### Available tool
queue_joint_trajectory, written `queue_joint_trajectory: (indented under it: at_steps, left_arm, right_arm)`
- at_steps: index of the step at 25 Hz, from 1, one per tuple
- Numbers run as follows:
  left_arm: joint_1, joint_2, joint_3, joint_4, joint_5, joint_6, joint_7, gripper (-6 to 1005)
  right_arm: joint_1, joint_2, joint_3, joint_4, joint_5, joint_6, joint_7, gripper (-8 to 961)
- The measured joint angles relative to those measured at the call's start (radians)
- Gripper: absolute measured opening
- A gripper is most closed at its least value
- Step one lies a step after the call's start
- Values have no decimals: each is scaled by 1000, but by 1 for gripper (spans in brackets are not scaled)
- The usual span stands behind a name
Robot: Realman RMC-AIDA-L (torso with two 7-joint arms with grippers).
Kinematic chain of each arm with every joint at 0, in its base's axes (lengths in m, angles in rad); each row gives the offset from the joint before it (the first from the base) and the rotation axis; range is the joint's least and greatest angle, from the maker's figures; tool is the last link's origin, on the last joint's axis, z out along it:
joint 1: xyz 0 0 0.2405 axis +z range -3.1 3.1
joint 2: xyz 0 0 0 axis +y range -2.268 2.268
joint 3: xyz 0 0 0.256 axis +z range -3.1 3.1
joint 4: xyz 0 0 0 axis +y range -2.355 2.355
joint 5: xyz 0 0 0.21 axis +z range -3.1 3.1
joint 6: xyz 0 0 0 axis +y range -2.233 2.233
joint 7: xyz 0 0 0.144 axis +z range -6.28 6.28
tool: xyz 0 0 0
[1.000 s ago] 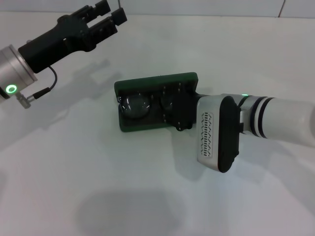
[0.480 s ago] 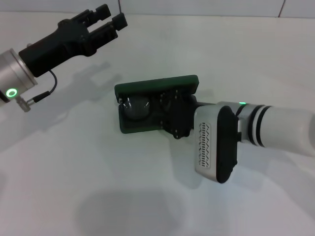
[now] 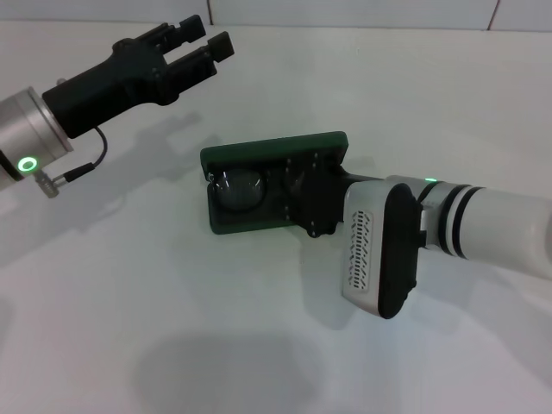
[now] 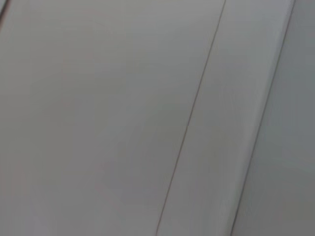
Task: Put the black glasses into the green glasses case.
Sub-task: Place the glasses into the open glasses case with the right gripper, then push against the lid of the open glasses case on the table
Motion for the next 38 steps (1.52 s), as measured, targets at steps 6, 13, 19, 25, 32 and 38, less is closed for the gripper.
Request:
queue_joint_trajectory:
  at_steps: [6,13,19,25,32,38]
  left_arm:
    - [3,-3,0,2,2,0,11,586]
    - [-1,-11,0,2,8,0,25,584]
    - [1,-12,0,0,8,0,29,582]
    - [8,-11,0,-4,11,0,28,581]
    - [7,21,0,-8,137,10,-6,579]
    - [44,39,1,-59,286,6,-72,578]
  right_arm:
    - [23,0,-26,9,-6,45,-3,334]
    - [55,0,-79,32,-11,97,-2,335]
    - [58,0,-82,31,-12,99,-3,333]
    - [35,0,-71,11,-12,52,-3,318]
    - [-57,-4,103,-41,-12,-172,2,267]
    - [-188,-7,391,-75,17,-417,7,267]
